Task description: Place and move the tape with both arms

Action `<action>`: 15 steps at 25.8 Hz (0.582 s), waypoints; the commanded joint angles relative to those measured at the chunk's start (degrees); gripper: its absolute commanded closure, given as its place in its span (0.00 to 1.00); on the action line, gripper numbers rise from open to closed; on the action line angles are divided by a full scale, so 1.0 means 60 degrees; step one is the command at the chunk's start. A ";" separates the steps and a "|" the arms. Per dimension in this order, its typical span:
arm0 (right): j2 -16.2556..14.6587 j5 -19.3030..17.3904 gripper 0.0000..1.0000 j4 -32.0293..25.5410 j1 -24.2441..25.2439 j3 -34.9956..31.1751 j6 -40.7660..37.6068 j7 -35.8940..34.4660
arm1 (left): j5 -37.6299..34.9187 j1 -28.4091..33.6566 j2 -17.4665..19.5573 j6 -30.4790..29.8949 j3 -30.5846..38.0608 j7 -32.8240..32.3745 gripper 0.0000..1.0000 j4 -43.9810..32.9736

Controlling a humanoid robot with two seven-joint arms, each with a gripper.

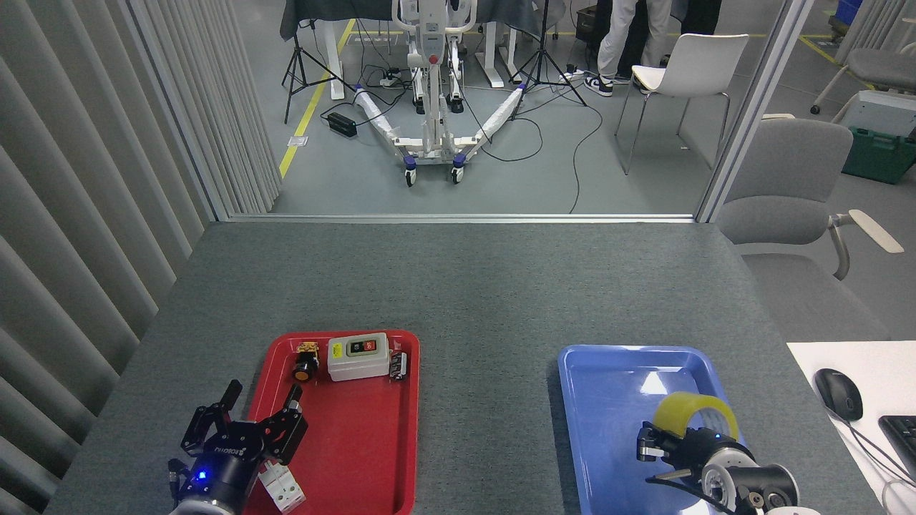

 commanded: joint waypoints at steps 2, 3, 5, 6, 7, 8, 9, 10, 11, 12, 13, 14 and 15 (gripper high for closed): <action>0.0039 -0.0124 0.86 0.0273 -0.0041 0.0033 -0.0043 0.0066 | -0.0027 0.0076 0.0108 -0.0006 0.0131 -0.0137 0.01 -0.0337; 0.0039 -0.0153 0.86 0.0332 0.0003 0.0047 -0.0028 0.0066 | -0.0027 0.0091 0.0210 -0.0006 0.0131 -0.0151 0.01 -0.0557; 0.0039 -0.0168 0.85 0.0347 0.0047 0.0135 -0.0014 0.0051 | -0.0027 0.0091 0.0284 -0.0006 0.0131 -0.0210 0.01 -0.0894; 0.0054 -0.0168 0.85 0.0347 0.0062 0.0194 0.0001 0.0037 | -0.0027 0.0091 0.0284 -0.0006 0.0146 -0.0268 0.01 -0.0909; 0.0054 -0.0182 0.85 0.0361 0.0047 0.0238 0.0016 0.0037 | -0.0042 0.0076 0.0240 -0.0021 0.0161 -0.0342 0.01 -0.0865; 0.0054 -0.0182 0.85 0.0376 0.0047 0.0253 0.0031 0.0037 | -0.0071 0.0076 0.0181 -0.0021 0.0205 -0.0386 0.01 -0.0821; 0.0054 -0.0182 0.84 0.0376 0.0062 0.0267 0.0031 0.0037 | -0.0100 0.0076 0.0137 -0.0050 0.0292 -0.0444 0.01 -0.0792; 0.0054 -0.0197 0.84 0.0376 0.0062 0.0267 0.0045 0.0051 | -0.0144 0.0076 0.0079 -0.0109 0.0351 -0.0503 0.01 -0.0718; 0.0054 -0.0226 0.84 0.0376 0.0062 0.0267 0.0045 0.0066 | -0.0174 0.0033 0.0064 -0.0211 0.0366 -0.0591 0.01 -0.0674; 0.0054 -0.0329 0.84 0.0376 0.0047 0.0253 0.0045 0.0066 | -0.0159 -0.0011 0.0123 -0.0343 0.0366 -0.0679 0.01 -0.0660; 0.0039 -0.0388 0.84 0.0376 0.0047 0.0267 0.0075 0.0066 | -0.0101 -0.0070 0.0152 -0.0489 0.0366 -0.0737 0.01 -0.0660; 0.0039 -0.0417 0.82 0.0390 0.0033 0.0267 0.0075 0.0081 | -0.0013 -0.0128 0.0166 -0.0636 0.0366 -0.0737 0.01 -0.0645; 0.0039 -0.0417 0.78 0.0405 0.0033 0.0267 0.0075 0.0066 | 0.0017 -0.0158 0.0196 -0.0709 0.0424 -0.0737 0.01 -0.0645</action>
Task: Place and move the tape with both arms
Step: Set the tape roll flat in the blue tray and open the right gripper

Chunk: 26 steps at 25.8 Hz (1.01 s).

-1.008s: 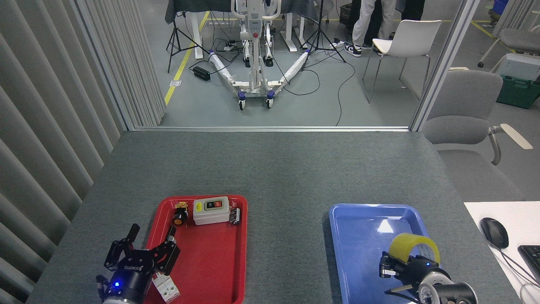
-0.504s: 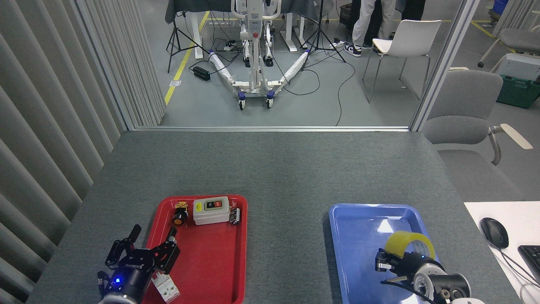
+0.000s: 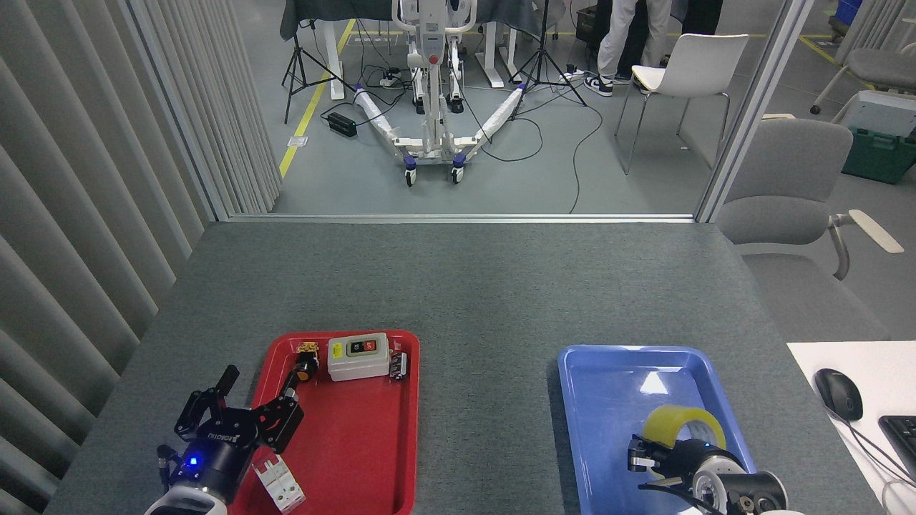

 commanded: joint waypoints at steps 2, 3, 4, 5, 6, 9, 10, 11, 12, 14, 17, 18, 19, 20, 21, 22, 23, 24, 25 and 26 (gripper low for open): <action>-0.0010 -0.0074 0.70 0.0067 -0.0004 0.0010 0.0032 -0.0039 | 0.0088 -0.0135 0.0155 -0.0394 0.0252 -0.0099 0.01 0.0152; -0.0010 -0.0074 0.65 0.0067 -0.0003 0.0010 0.0061 -0.0054 | 0.0073 -0.0149 0.0199 -0.0482 0.0252 -0.0114 0.01 0.0225; -0.0010 -0.0074 0.59 0.0067 0.0011 0.0010 0.0120 -0.0069 | 0.0087 -0.0193 0.0257 -0.0599 0.0252 -0.0114 0.01 0.0269; -0.0010 -0.0074 0.56 0.0067 0.0011 0.0010 0.0149 -0.0084 | 0.0087 -0.0252 0.0389 -0.0717 0.0252 -0.0128 0.01 0.0284; -0.0010 -0.0074 0.48 0.0067 0.0011 0.0010 0.0222 -0.0113 | 0.0102 -0.0355 0.0580 -0.0790 0.0252 -0.0128 0.01 0.0298; 0.0004 -0.0074 0.22 0.0067 0.0011 0.0025 0.0515 -0.0142 | 0.0336 -0.0428 0.0580 -0.0717 0.0193 -0.0128 0.01 0.0577; 0.0019 -0.0089 0.18 0.0067 0.0011 0.0025 0.0589 -0.0142 | 0.0454 -0.0442 0.0565 -0.0702 0.0193 -0.0143 0.01 0.0635; 0.0019 -0.0089 0.16 0.0067 0.0011 0.0025 0.0633 -0.0142 | 0.0571 -0.0442 0.0506 -0.0687 0.0193 -0.0143 0.01 0.0679; 0.0019 -0.0089 0.15 0.0067 0.0026 0.0025 0.0647 -0.0142 | 0.0585 -0.0442 0.0389 -0.0702 0.0193 -0.0143 0.01 0.0694; -0.0010 -0.0089 0.14 0.0067 0.0026 0.0025 0.0647 -0.0245 | 0.0600 -0.0442 0.0169 -0.0702 0.0222 -0.0143 0.01 0.0562; -0.0010 -0.0103 0.14 0.0052 0.0099 0.0025 0.0633 -0.0552 | 0.0585 -0.0457 0.0067 -0.0761 0.0266 -0.0099 0.01 0.0489; -0.0025 -0.0118 0.13 0.0052 0.0099 0.0025 0.0633 -0.0743 | 0.0542 -0.0457 0.0008 -0.0702 0.0252 -0.0070 0.01 0.0474; -0.0025 -0.0133 0.13 0.0008 0.0114 0.0025 0.0603 -0.1021 | 0.0498 -0.0457 -0.0036 -0.0687 0.0237 -0.0011 0.01 0.0474; -0.0025 -0.0118 0.12 -0.0065 0.0128 0.0025 0.0560 -0.1445 | 0.0468 -0.0457 -0.0065 -0.0673 0.0237 0.0004 0.01 0.0474; -0.0025 -0.0089 0.12 -0.0124 0.0158 0.0025 0.0545 -0.2016 | 0.0439 -0.0457 -0.0138 -0.0658 0.0237 0.0004 0.01 0.0533; -0.0025 -0.0045 0.12 -0.0226 0.0231 0.0025 0.0515 -0.2778 | 0.0410 -0.0457 -0.0241 -0.0658 0.0237 0.0004 0.01 0.0562; -0.0040 -0.0015 0.12 -0.0299 0.0304 0.0025 0.0501 -0.3788 | 0.0395 -0.0443 -0.0270 -0.0600 0.0237 0.0004 0.01 0.0562; -0.0069 0.0014 0.10 -0.0299 0.0377 0.0025 0.0428 -0.4756 | 0.0395 -0.0457 -0.0285 -0.0512 0.0222 0.0018 0.01 0.0547; -0.0128 0.0146 0.09 -0.0299 0.0465 0.0010 0.0311 -0.5795 | 0.0395 -0.0457 -0.0285 -0.0365 0.0222 0.0018 0.01 0.0533; -0.0157 0.0366 0.08 -0.0299 0.0597 -0.0004 0.0179 -0.6675 | 0.0395 -0.0457 -0.0285 -0.0233 0.0208 0.0018 0.01 0.0518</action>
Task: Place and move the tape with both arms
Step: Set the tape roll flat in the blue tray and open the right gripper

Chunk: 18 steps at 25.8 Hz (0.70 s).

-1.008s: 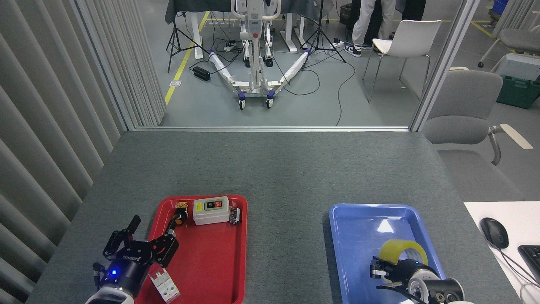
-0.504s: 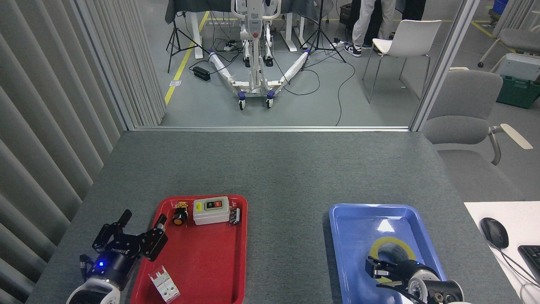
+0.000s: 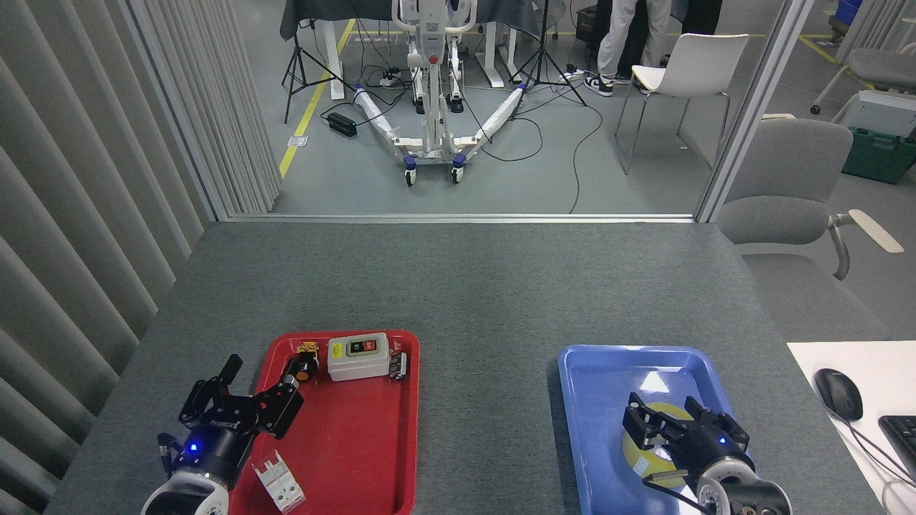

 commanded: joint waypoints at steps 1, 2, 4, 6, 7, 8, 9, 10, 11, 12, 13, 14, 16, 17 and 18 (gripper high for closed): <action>-0.0077 0.0534 0.08 -0.0080 0.0373 -0.0052 -0.0277 -0.3211 | -0.0038 -0.0002 -0.0061 0.0348 -0.0019 0.0007 0.01 -0.0016; -0.0077 0.0710 0.08 -0.0080 0.0476 -0.0081 -0.0277 -0.3870 | -0.0038 -0.0002 -0.0046 0.0392 -0.0034 0.0007 0.01 -0.0045; -0.0077 0.0813 0.08 -0.0080 0.0637 -0.0110 -0.0277 -0.4764 | -0.0198 -0.0002 0.0012 0.0362 -0.0034 0.0021 0.00 -0.0177; -0.0077 0.0798 0.04 -0.0109 0.0769 -0.0140 -0.0277 -0.4911 | -0.0711 -0.0002 -0.0032 0.0333 -0.0034 0.0021 0.00 -0.0587; -0.0077 0.0754 0.02 -0.0124 0.0798 -0.0140 -0.0248 -0.4911 | -0.1034 -0.0002 -0.0032 0.0304 -0.0019 -0.0008 0.00 -0.0675; -0.0077 0.0725 0.02 -0.0124 0.0813 -0.0140 -0.0277 -0.4911 | -0.1400 0.0013 -0.0032 0.0274 0.0010 -0.0067 0.00 -0.0734; -0.0063 0.0710 0.01 -0.0124 0.0827 -0.0140 -0.0277 -0.4926 | -0.1620 0.0013 -0.0017 0.0274 0.0024 -0.0096 0.00 -0.0734; -0.0063 0.0696 0.01 -0.0124 0.0901 -0.0140 -0.0277 -0.4955 | -0.1649 0.0042 -0.0002 0.0245 0.0039 -0.0111 0.00 -0.0690; -0.0063 0.0710 0.01 -0.0138 0.0974 -0.0140 -0.0277 -0.4955 | -0.1649 0.0071 0.0027 0.0230 0.0054 -0.0111 0.00 -0.0661; -0.0048 0.0696 0.01 -0.0182 0.1032 -0.0140 -0.0277 -0.4955 | -0.1649 0.0101 0.0071 0.0230 0.0068 -0.0125 0.00 -0.0646; -0.0033 0.0710 0.01 -0.0255 0.1076 -0.0140 -0.0262 -0.4940 | -0.1678 0.0159 0.0115 0.0245 0.0098 -0.0140 0.00 -0.0646; -0.0033 0.0696 0.01 -0.0299 0.1150 -0.0140 -0.0248 -0.4926 | -0.1737 0.0320 0.0159 0.0245 0.0200 -0.0140 0.00 -0.0646; -0.0019 0.0710 0.01 -0.0314 0.1296 -0.0154 -0.0248 -0.4911 | -0.1737 0.0745 0.0305 0.0230 0.0654 -0.0140 0.00 -0.0617; -0.0019 0.0710 0.01 -0.0314 0.1325 -0.0154 -0.0218 -0.4911 | -0.1737 0.0892 0.0379 0.0216 0.0816 -0.0125 0.00 -0.0573; 0.0011 0.0710 0.01 -0.0314 0.1325 -0.0169 -0.0189 -0.4896 | -0.1737 0.0936 0.0408 0.0186 0.0845 -0.0140 0.00 -0.0499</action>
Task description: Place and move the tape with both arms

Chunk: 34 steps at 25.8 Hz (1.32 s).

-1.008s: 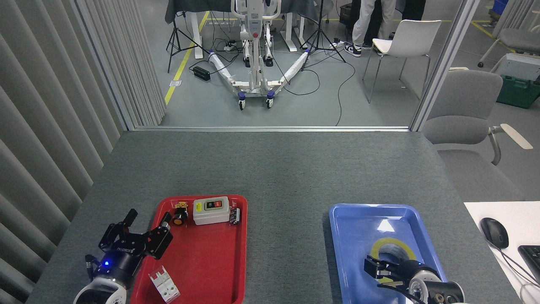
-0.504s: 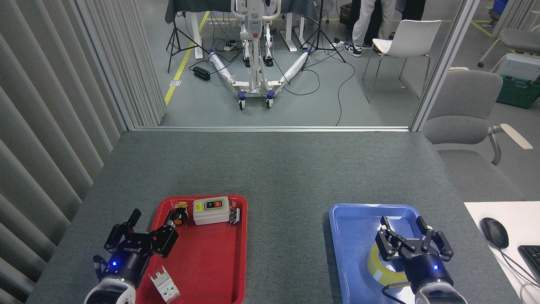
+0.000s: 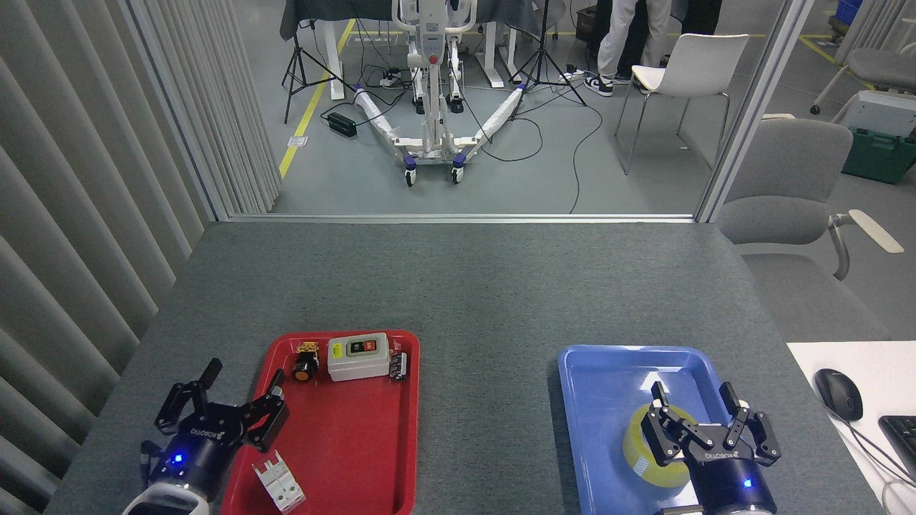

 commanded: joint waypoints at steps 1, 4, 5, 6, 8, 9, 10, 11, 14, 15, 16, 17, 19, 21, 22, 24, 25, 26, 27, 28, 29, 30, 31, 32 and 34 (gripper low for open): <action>0.0076 0.0006 0.01 -0.0017 0.0105 -0.0046 0.0065 0.0027 | -0.0007 0.0348 0.0144 -0.0093 0.0325 -0.0006 0.00 0.0175; 0.0339 0.0006 0.00 -0.0031 0.0119 -0.0222 -0.0008 0.0013 | 0.0154 0.0319 0.0101 -0.0342 0.0311 -0.0050 0.00 0.0409; 0.0427 0.0006 0.00 -0.0032 0.0163 -0.0295 -0.0023 0.0013 | 0.0242 0.0304 0.0101 -0.0460 0.0311 -0.0167 0.00 0.0482; 0.0457 0.0006 0.00 -0.0017 0.0192 -0.0310 -0.0023 0.0027 | 0.0330 0.0304 0.0086 -0.0577 0.0311 -0.0328 0.00 0.0599; 0.0486 -0.0009 0.00 -0.0017 0.0192 -0.0310 -0.0023 0.0013 | 0.0388 0.0260 0.0086 -0.0694 0.0311 -0.0548 0.00 0.0775; 0.0486 -0.0023 0.00 -0.0017 0.0207 -0.0310 -0.0037 0.0042 | 0.0403 0.0260 0.0071 -0.0694 0.0311 -0.0592 0.00 0.0761; 0.0501 -0.0067 0.00 -0.0002 0.0207 -0.0310 -0.0023 0.0071 | 0.0403 0.0260 0.0071 -0.0694 0.0311 -0.0606 0.00 0.0731; 0.0545 -0.0141 0.00 -0.0002 0.0222 -0.0295 -0.0023 0.0086 | 0.0417 0.0260 0.0086 -0.0694 0.0311 -0.0606 0.00 0.0717; 0.0647 -0.0390 0.00 -0.0002 0.0222 -0.0281 -0.0023 0.0086 | 0.0461 0.0260 0.0115 -0.0709 0.0355 -0.0606 0.00 0.0673; 0.0647 -0.0448 0.00 0.0012 0.0222 -0.0295 -0.0023 0.0086 | 0.0520 0.0260 0.0115 -0.0694 0.0369 -0.0606 0.00 0.0673; 0.0662 -0.0463 0.00 0.0012 0.0222 -0.0281 -0.0023 0.0086 | 0.0623 0.0260 0.0115 -0.0694 0.0369 -0.0606 0.00 0.0658; 0.0647 -0.0463 0.00 -0.0002 0.0222 -0.0281 -0.0023 0.0071 | 0.0740 0.0260 0.0130 -0.0709 0.0369 -0.0592 0.00 0.0614; 0.0647 -0.0463 0.00 -0.0002 0.0222 -0.0251 -0.0023 0.0071 | 0.0857 0.0260 0.0144 -0.0723 0.0355 -0.0592 0.00 0.0526; 0.0662 -0.0463 0.00 -0.0002 0.0222 -0.0251 -0.0037 0.0071 | 0.0857 0.0260 0.0144 -0.0738 0.0369 -0.0592 0.00 0.0482; 0.0662 -0.0463 0.00 -0.0002 0.0222 -0.0251 -0.0037 0.0071 | 0.0857 0.0260 0.0144 -0.0753 0.0369 -0.0592 0.00 0.0468; 0.0647 -0.0448 0.00 0.0012 0.0222 -0.0251 -0.0052 0.0086 | 0.0857 0.0260 0.0130 -0.0738 0.0384 -0.0592 0.00 0.0482; 0.0647 -0.0375 0.00 -0.0002 0.0222 -0.0237 -0.0052 0.0086 | 0.0857 0.0260 0.0144 -0.0753 0.0384 -0.0577 0.00 0.0482; 0.0633 -0.0302 0.00 -0.0002 0.0222 -0.0237 -0.0052 0.0086 | 0.0857 0.0260 0.0144 -0.0753 0.0384 -0.0577 0.00 0.0482; 0.0618 -0.0170 0.00 0.0012 0.0222 -0.0237 -0.0052 0.0115 | 0.0857 0.0260 0.0144 -0.0753 0.0384 -0.0577 0.00 0.0497; 0.0603 0.0094 0.00 0.0012 0.0222 -0.0222 -0.0052 0.0203 | 0.0857 0.0260 0.0159 -0.0753 0.0384 -0.0577 0.00 0.0526; 0.0618 0.0475 0.00 -0.0002 0.0222 -0.0222 -0.0052 0.0350 | 0.0857 0.0260 0.0159 -0.0753 0.0384 -0.0577 0.00 0.0541; 0.0618 0.0899 0.00 -0.0002 0.0236 -0.0207 -0.0067 0.0525 | 0.0857 0.0260 0.0159 -0.0738 0.0384 -0.0577 0.00 0.0541; 0.0618 0.1280 0.00 -0.0002 0.0236 -0.0193 -0.0067 0.0701 | 0.0857 0.0260 0.0159 -0.0738 0.0384 -0.0577 0.00 0.0541; 0.0618 0.1485 0.00 -0.0002 0.0236 -0.0193 -0.0081 0.0818 | 0.0857 0.0245 0.0174 -0.0753 0.0384 -0.0577 0.00 0.0541; 0.0618 0.1529 0.00 -0.0017 0.0222 -0.0193 -0.0228 0.0848 | 0.0857 0.0231 0.0174 -0.0753 0.0384 -0.0577 0.00 0.0555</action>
